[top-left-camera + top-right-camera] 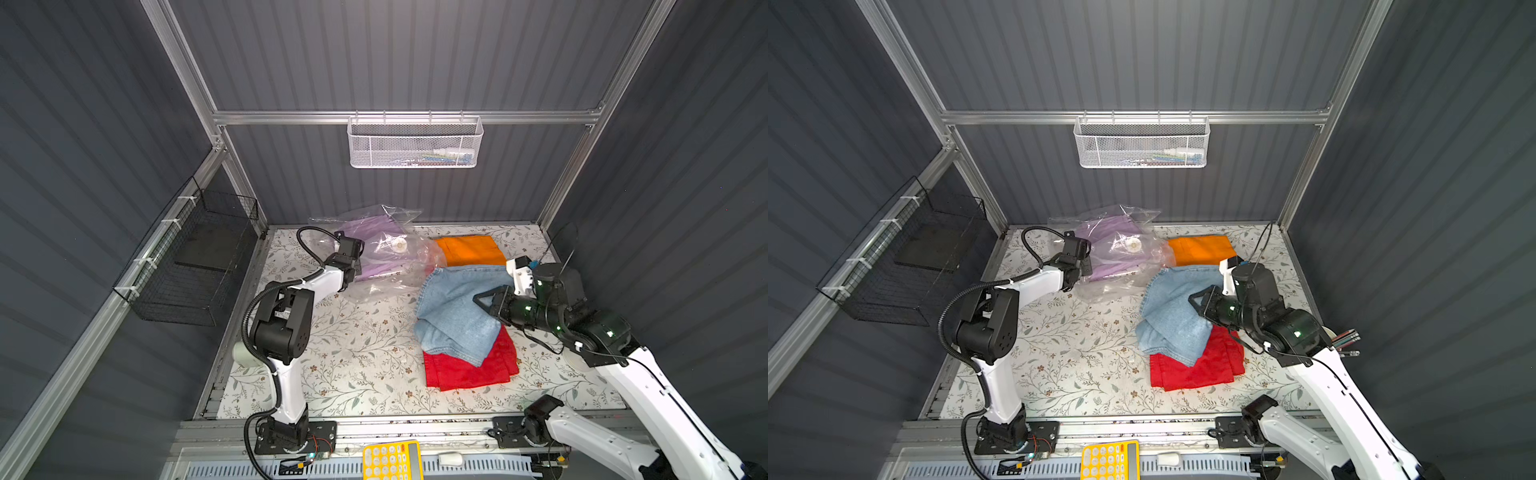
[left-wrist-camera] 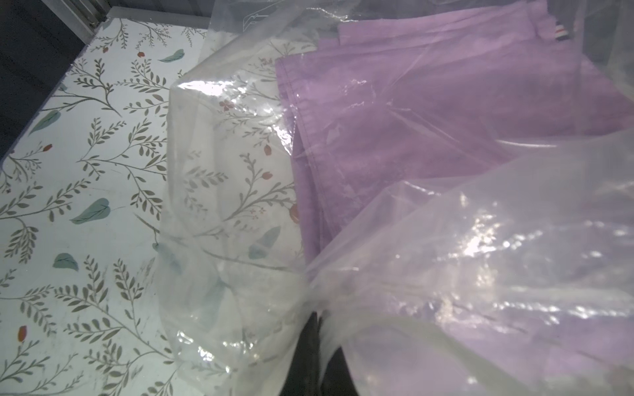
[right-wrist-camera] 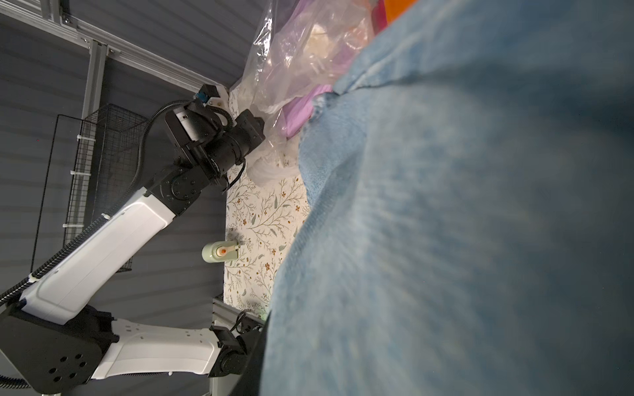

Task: Take the trousers out of the vacuum bag
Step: Place the trousers at the center of the board.

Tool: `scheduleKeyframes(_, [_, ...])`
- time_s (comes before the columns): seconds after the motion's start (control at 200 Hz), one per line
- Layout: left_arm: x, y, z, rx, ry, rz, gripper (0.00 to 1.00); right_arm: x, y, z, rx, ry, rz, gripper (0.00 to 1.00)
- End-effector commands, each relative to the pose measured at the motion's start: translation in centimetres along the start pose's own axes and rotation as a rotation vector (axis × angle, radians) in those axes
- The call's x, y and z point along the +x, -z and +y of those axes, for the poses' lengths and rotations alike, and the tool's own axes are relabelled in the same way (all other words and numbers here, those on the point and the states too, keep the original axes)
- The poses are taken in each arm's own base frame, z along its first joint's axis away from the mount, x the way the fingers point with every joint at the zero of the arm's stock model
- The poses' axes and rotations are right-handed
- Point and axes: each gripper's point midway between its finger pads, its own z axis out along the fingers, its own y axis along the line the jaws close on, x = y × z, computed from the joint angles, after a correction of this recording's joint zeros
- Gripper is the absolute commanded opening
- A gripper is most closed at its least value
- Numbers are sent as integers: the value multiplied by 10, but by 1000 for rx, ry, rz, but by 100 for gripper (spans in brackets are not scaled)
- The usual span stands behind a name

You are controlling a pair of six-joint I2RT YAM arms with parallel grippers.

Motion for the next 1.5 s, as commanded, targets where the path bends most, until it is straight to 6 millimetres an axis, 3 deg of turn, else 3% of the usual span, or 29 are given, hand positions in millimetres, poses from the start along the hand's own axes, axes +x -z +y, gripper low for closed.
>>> scheduleKeyframes(0.0, [-25, 9, 15, -32, 17, -54, 0, -34, 36, 24, -62, 67, -183, 2])
scheduleKeyframes(0.095, [-29, 13, 17, -32, 17, -64, 0, -36, 29, 23, -68, 53, -191, 2])
scheduleKeyframes(0.325, [-43, 25, 29, -39, 35, -98, 0, -57, 15, 42, -122, 52, -241, 2])
scheduleKeyframes(0.51, [-42, 16, 39, -56, 54, -83, 0, -64, 39, 48, -118, 73, -279, 2])
scheduleKeyframes(0.79, [-49, 10, 47, -54, 82, -79, 0, -54, 67, 16, -36, 26, -347, 2])
scheduleKeyframes(0.916, [-51, 18, 48, -40, 97, -90, 0, -53, 48, 21, -74, 7, -311, 2])
scheduleKeyframes(1.086, [-53, 29, 50, -33, 100, -102, 0, -66, 24, 41, -138, 4, -301, 2])
scheduleKeyframes(1.241, [-58, 40, 51, -18, 114, -117, 0, -77, 5, 43, -152, -31, -331, 2])
scheduleKeyframes(1.396, [-62, 51, 53, -11, 118, -129, 0, -62, -24, 14, -124, -114, -337, 2])
scheduleKeyframes(1.496, [-63, 56, 54, -5, 123, -134, 0, -35, -41, -20, -71, -177, -356, 2])
